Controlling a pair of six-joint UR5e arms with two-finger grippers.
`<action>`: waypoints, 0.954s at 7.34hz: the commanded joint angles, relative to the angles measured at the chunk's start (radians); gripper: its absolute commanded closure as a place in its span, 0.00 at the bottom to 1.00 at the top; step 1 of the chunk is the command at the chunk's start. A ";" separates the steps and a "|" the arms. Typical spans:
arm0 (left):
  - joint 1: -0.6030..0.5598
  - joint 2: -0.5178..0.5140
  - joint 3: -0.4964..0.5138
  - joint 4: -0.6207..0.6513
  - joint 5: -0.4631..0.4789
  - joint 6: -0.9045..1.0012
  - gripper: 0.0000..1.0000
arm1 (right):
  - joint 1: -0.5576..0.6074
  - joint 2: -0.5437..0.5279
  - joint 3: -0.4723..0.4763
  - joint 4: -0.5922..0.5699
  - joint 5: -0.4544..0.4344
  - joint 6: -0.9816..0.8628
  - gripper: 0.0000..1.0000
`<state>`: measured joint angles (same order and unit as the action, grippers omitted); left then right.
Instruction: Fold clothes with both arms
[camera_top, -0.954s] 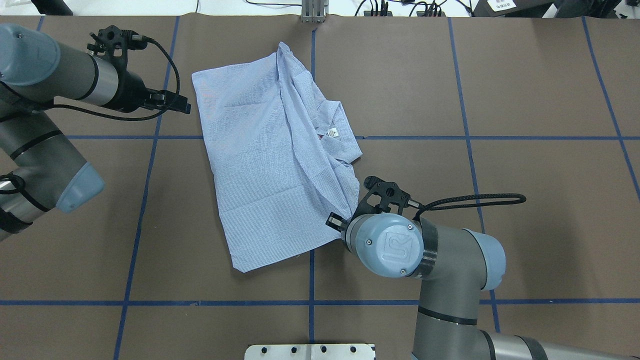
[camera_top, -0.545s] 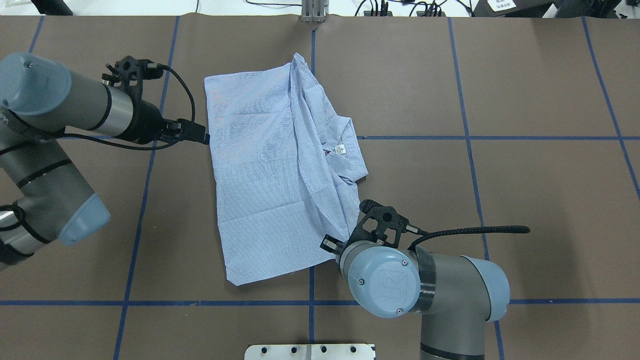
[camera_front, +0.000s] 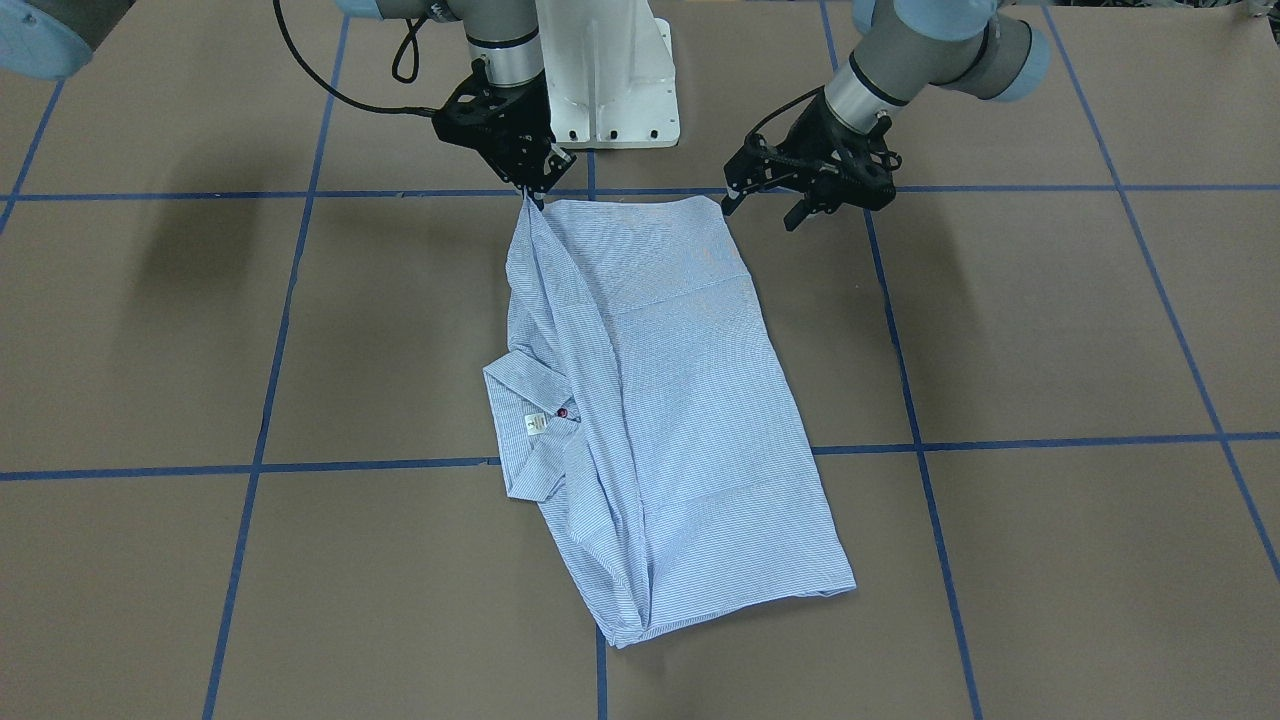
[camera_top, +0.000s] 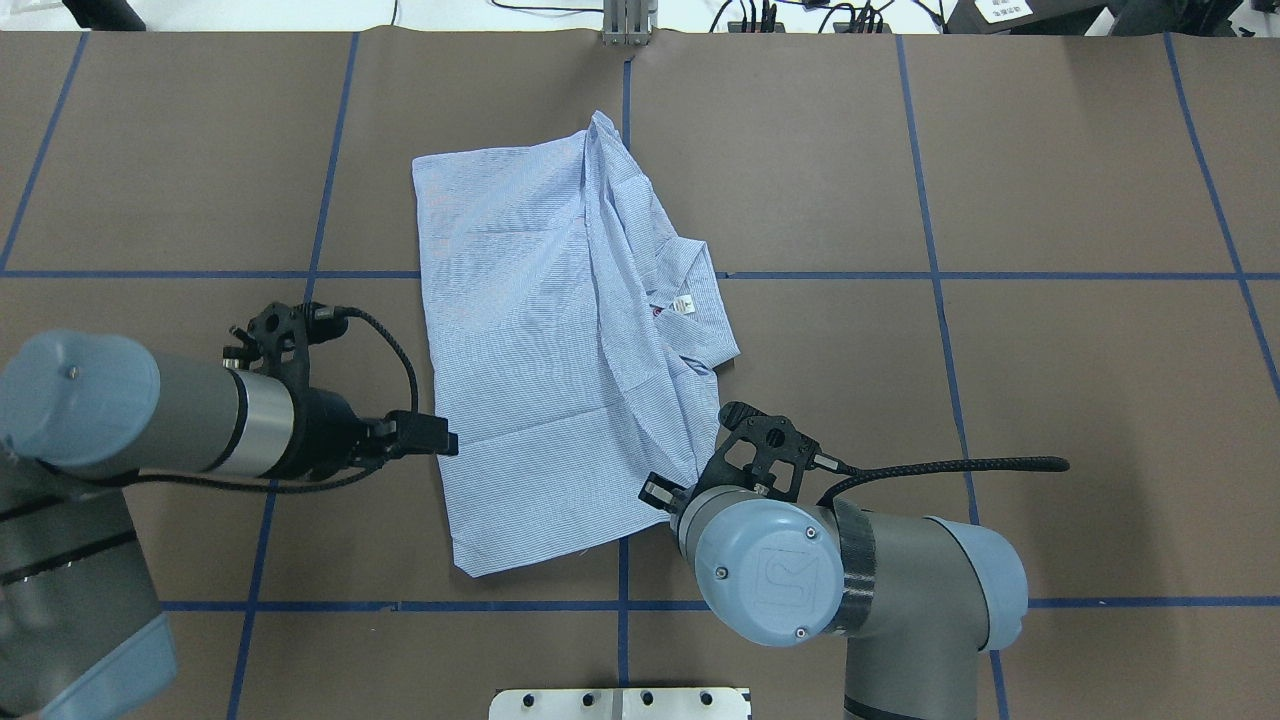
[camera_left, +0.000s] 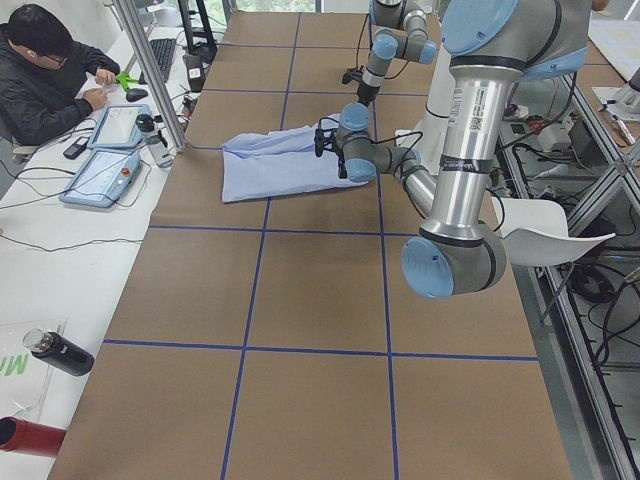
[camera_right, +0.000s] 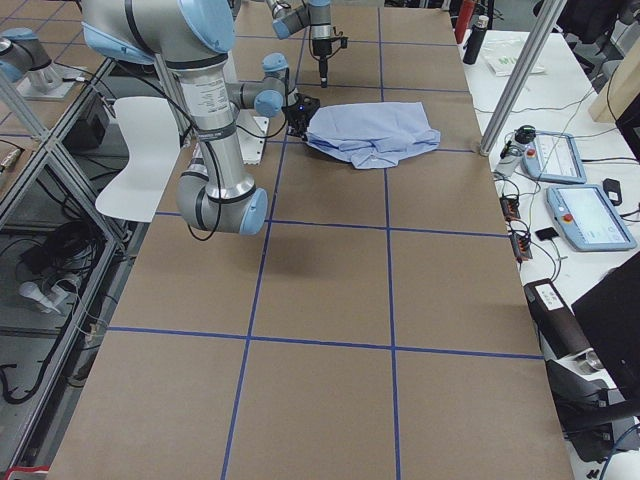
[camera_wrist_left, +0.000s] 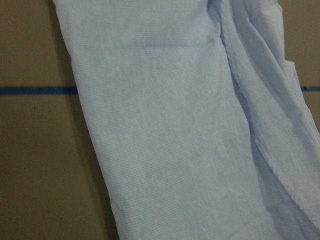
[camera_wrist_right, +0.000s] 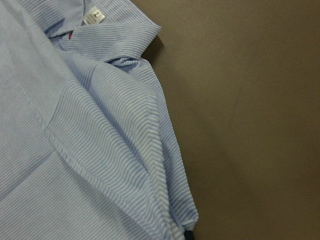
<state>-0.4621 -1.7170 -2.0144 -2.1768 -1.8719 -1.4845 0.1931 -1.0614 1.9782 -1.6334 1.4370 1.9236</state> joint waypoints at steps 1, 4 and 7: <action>0.149 0.051 -0.026 0.003 0.207 -0.249 0.00 | 0.006 -0.002 0.008 0.000 -0.001 0.000 1.00; 0.210 0.043 0.002 0.003 0.231 -0.338 0.00 | 0.011 -0.006 0.008 0.000 -0.001 0.000 1.00; 0.247 -0.056 0.100 0.002 0.284 -0.358 0.08 | 0.011 -0.005 0.008 0.000 -0.001 0.000 1.00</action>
<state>-0.2353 -1.7433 -1.9461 -2.1739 -1.6045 -1.8331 0.2039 -1.0663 1.9860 -1.6337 1.4358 1.9236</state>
